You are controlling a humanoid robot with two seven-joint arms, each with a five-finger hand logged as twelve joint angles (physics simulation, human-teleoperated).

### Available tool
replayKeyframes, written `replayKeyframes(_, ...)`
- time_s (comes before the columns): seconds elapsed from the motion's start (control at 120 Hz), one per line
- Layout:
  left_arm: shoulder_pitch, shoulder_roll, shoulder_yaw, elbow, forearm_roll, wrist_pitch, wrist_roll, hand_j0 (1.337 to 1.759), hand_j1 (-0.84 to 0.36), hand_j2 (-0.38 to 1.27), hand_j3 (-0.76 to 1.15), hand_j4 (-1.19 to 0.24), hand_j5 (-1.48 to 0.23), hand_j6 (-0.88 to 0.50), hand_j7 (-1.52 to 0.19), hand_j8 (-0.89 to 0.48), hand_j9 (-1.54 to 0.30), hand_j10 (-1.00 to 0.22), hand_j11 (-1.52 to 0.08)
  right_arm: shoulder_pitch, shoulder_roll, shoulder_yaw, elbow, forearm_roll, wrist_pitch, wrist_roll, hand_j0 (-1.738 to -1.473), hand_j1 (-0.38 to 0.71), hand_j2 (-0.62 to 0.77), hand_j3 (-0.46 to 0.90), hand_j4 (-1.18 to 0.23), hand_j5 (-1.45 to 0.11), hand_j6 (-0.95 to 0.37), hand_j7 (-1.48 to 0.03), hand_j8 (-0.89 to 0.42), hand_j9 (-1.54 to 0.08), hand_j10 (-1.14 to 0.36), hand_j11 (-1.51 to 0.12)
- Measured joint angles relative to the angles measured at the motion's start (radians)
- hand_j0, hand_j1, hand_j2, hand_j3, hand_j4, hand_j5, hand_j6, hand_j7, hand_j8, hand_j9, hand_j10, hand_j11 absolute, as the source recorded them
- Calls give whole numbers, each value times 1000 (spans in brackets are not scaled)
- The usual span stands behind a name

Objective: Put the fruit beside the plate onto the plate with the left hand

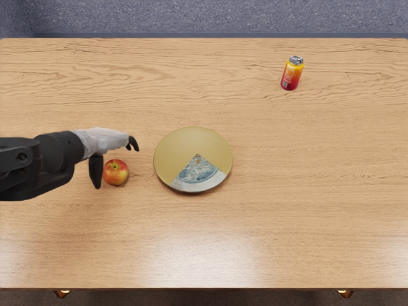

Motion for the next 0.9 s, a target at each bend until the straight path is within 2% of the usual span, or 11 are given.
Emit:
replayKeyframes(0.083,43,-7,0,-1,40,21,0,1658,41,55,0,-263,-337,-264,-336,-264,-336,-262,-336,0,0,0,0,0,0,0,-1658,-310,-7,0,-33,-43,-33,-43,-33,-43,-33,-43)
replayKeyframes(0.208,52,-8,0,-2,68,54,0,1658,37,56,0,-266,-341,-267,-341,-267,-341,-266,-340,0,0,0,0,0,0,0,-1658,-310,-7,0,-33,-43,-33,-43,-33,-43,-33,-43)
replayKeyframes(0.308,86,-8,0,-2,93,70,0,1658,35,56,0,-269,-344,-270,-344,-269,-343,-268,-343,0,0,0,0,0,0,0,-1658,-310,-7,0,-33,-43,-33,-43,-33,-43,-33,-43)
replayKeyframes(0.508,92,-18,0,-2,113,96,0,1658,24,58,0,-278,-355,-279,-355,-278,-355,-277,-355,0,0,0,0,0,0,0,-1658,-310,-7,0,-33,-43,-33,-43,-33,-43,-33,-43)
replayKeyframes(0.9,119,-32,0,-1,148,114,0,1658,-88,77,0,-370,-477,-371,-477,-371,-477,-370,-476,0,0,0,0,0,0,0,-1658,-310,-7,0,-33,-43,-33,-43,-33,-43,-33,-43)
